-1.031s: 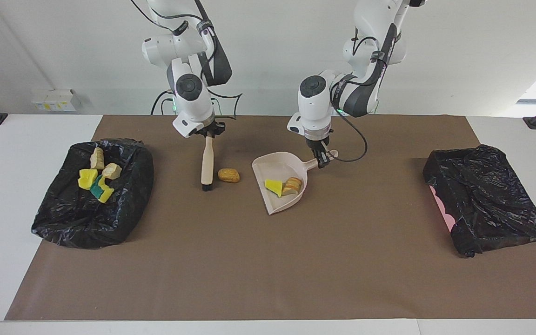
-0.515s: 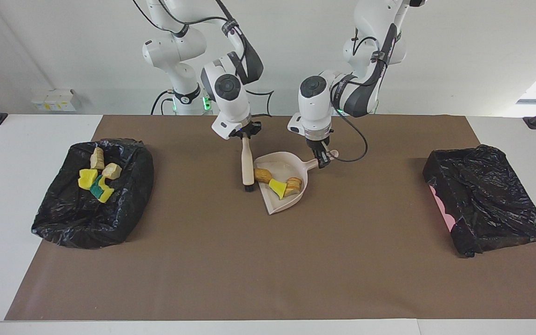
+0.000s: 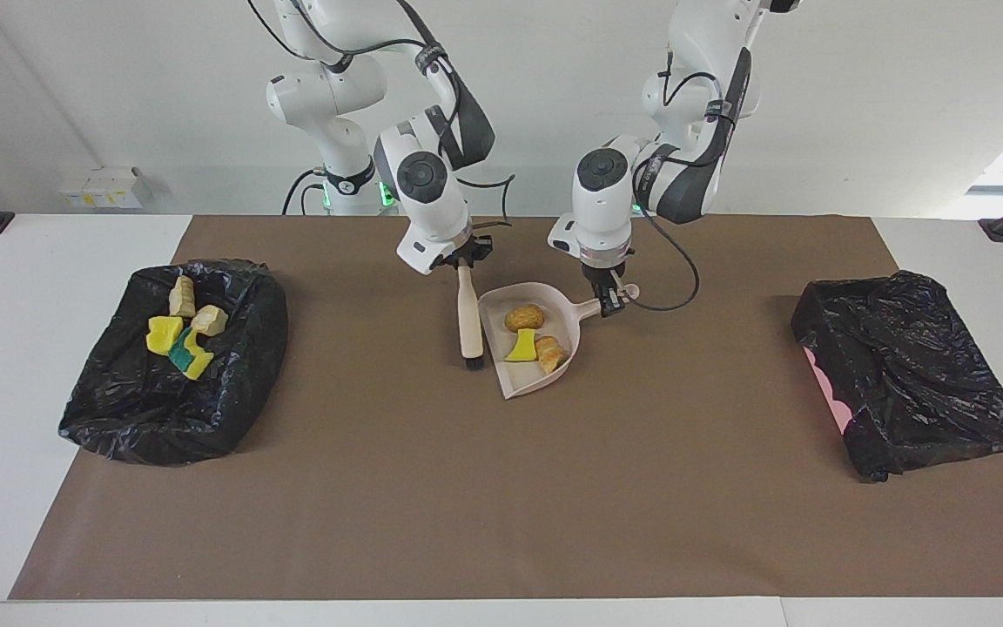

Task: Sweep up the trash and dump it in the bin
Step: 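Sweep the tan and yellow pieces into the dustpan with the right gripper, then carry the loaded dustpan over the black bag with the left gripper, then tip the dustpan into the bag while the right gripper drops the brush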

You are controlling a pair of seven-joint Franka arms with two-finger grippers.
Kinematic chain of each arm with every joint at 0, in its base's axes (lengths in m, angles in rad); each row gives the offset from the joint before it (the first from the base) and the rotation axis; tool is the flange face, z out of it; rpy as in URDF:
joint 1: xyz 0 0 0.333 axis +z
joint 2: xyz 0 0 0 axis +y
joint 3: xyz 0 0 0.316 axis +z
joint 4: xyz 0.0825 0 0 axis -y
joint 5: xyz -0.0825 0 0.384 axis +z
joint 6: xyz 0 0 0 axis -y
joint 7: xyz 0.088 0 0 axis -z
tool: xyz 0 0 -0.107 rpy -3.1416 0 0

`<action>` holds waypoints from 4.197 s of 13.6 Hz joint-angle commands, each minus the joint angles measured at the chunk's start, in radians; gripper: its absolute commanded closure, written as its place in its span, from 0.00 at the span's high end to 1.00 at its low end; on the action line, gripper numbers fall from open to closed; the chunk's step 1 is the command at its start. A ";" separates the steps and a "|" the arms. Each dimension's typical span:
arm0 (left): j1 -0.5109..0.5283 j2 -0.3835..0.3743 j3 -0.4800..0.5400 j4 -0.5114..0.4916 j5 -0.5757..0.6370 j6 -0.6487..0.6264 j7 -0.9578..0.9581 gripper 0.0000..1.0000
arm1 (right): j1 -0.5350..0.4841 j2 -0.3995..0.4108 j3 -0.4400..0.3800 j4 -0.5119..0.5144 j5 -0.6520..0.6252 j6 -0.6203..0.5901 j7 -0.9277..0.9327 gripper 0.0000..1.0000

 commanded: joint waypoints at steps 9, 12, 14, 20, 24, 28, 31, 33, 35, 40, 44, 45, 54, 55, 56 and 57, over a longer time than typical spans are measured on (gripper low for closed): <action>0.010 -0.130 0.196 0.024 -0.107 -0.003 0.358 0.00 | 0.158 -0.071 0.017 0.030 -0.078 -0.031 0.247 0.00; 0.010 -0.181 0.341 0.043 -0.108 -0.044 0.488 0.00 | 0.254 -0.051 0.017 0.029 -0.032 0.018 0.342 0.00; 0.010 -0.187 0.444 0.089 -0.110 -0.092 0.614 0.00 | 0.308 -0.033 0.017 0.030 -0.005 0.047 0.364 0.00; 0.011 -0.150 0.820 0.231 -0.260 -0.104 0.984 0.00 | 0.411 0.122 0.017 0.035 -0.005 0.216 0.494 0.00; 0.020 -0.073 0.986 0.372 -0.263 -0.127 1.105 0.00 | 0.382 0.128 0.009 0.117 -0.017 0.152 0.504 1.00; 0.083 0.022 1.021 0.510 -0.220 -0.106 1.161 0.00 | 0.302 0.114 0.008 0.226 -0.032 0.026 0.487 1.00; 0.102 0.051 1.026 0.534 -0.064 0.018 1.158 0.00 | 0.227 0.111 0.006 0.318 -0.087 -0.099 0.401 1.00; 0.112 0.048 1.026 0.508 0.052 0.080 1.162 0.00 | 0.161 0.099 0.005 0.374 -0.119 -0.184 0.299 1.00; 0.111 0.048 1.026 0.482 0.109 0.101 1.153 0.00 | 0.088 0.087 0.003 0.418 -0.149 -0.256 0.170 1.00; 0.080 0.007 1.024 0.394 0.388 0.133 0.982 0.00 | -0.101 0.059 0.000 0.500 -0.209 -0.348 -0.050 1.00; 0.059 -0.001 1.018 0.385 0.552 0.118 0.879 0.00 | -0.267 0.027 -0.009 0.503 -0.225 -0.354 -0.240 1.00; 0.059 -0.003 1.015 0.385 0.594 0.117 0.863 0.00 | -0.306 0.028 -0.010 0.516 -0.224 -0.354 -0.263 1.00; 0.046 -0.078 0.958 0.382 0.638 0.014 0.839 0.00 | -0.416 -0.037 -0.064 0.526 -0.304 -0.340 -0.340 1.00; 0.046 -0.081 0.940 0.377 0.564 -0.018 0.820 0.00 | -0.402 -0.069 -0.093 0.523 -0.299 -0.351 -0.342 1.00; 0.046 -0.082 0.934 0.367 0.460 -0.041 0.819 0.00 | -0.382 -0.079 -0.109 0.521 -0.296 -0.356 -0.342 1.00; 0.045 -0.086 0.929 0.362 0.370 -0.060 0.819 0.00 | -0.382 -0.087 -0.110 0.521 -0.294 -0.359 -0.342 1.00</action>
